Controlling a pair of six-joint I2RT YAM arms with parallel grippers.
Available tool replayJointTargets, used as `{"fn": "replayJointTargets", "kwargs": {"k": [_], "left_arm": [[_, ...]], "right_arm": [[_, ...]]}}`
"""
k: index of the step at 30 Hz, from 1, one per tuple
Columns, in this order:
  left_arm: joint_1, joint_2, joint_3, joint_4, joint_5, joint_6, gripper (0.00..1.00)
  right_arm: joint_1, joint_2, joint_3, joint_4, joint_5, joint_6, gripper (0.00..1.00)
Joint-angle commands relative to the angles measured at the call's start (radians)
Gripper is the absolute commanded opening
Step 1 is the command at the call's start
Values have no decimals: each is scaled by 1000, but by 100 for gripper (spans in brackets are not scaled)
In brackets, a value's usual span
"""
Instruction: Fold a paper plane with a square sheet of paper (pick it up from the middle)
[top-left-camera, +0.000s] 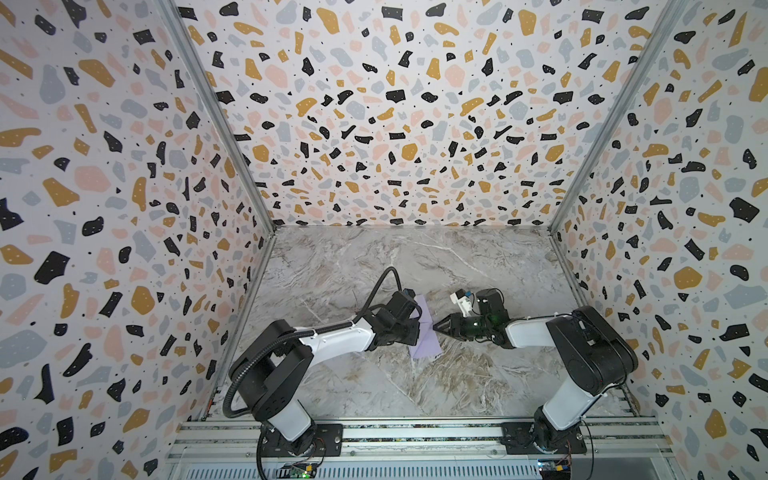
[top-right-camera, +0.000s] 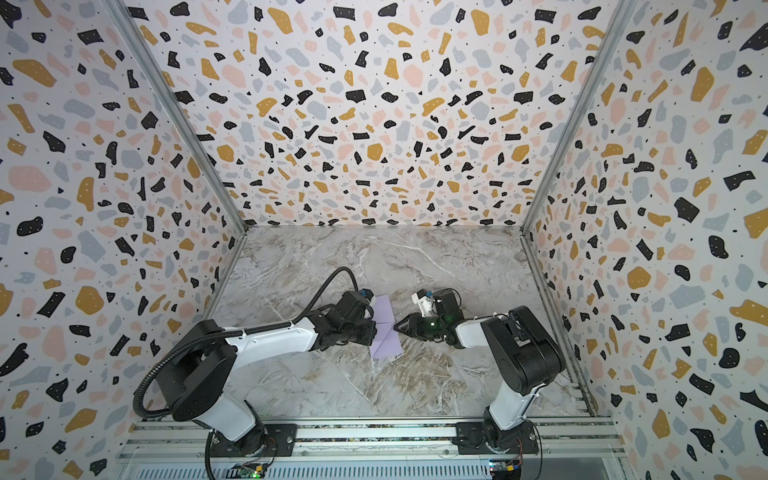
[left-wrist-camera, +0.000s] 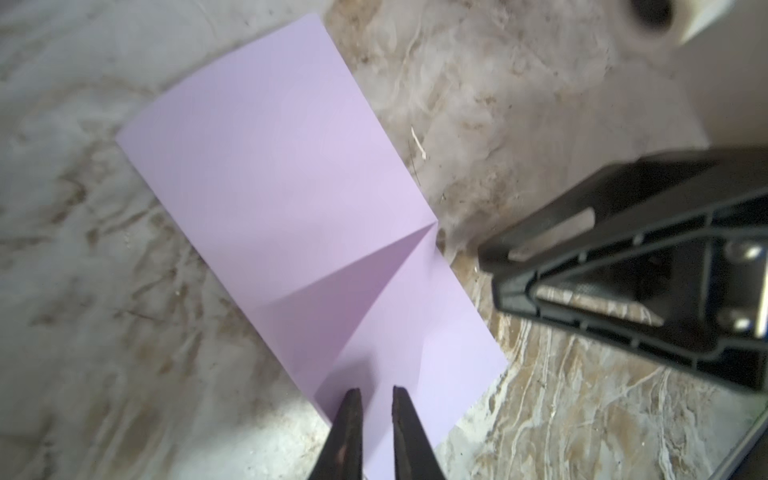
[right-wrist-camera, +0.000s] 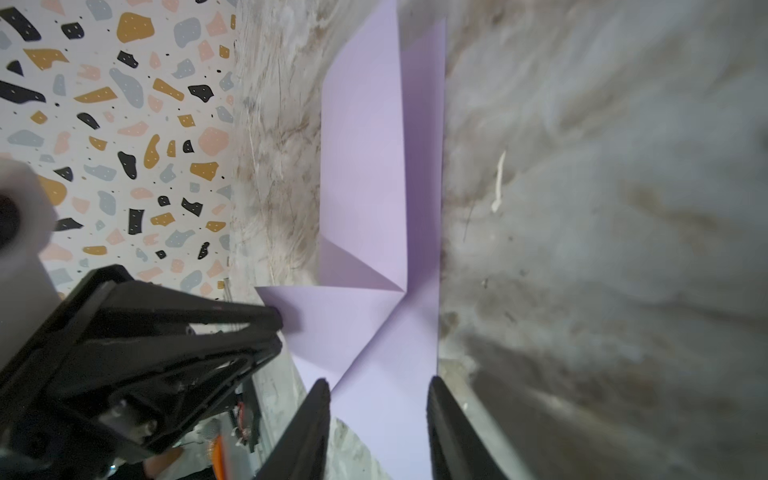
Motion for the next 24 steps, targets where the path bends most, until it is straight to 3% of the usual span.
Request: {"fn": "replayJointTargets", "kwargs": {"k": [1, 9, 24], "left_arm": [[25, 10, -5, 28, -12, -22, 18], [50, 19, -24, 46, -8, -35, 19], [65, 25, -40, 46, -4, -25, 18]], "right_arm": [[28, 4, -4, 72, -36, 110, 44], [66, 87, 28, 165, -50, 174, 46], [92, 190, 110, 228, -71, 177, 25]]}}
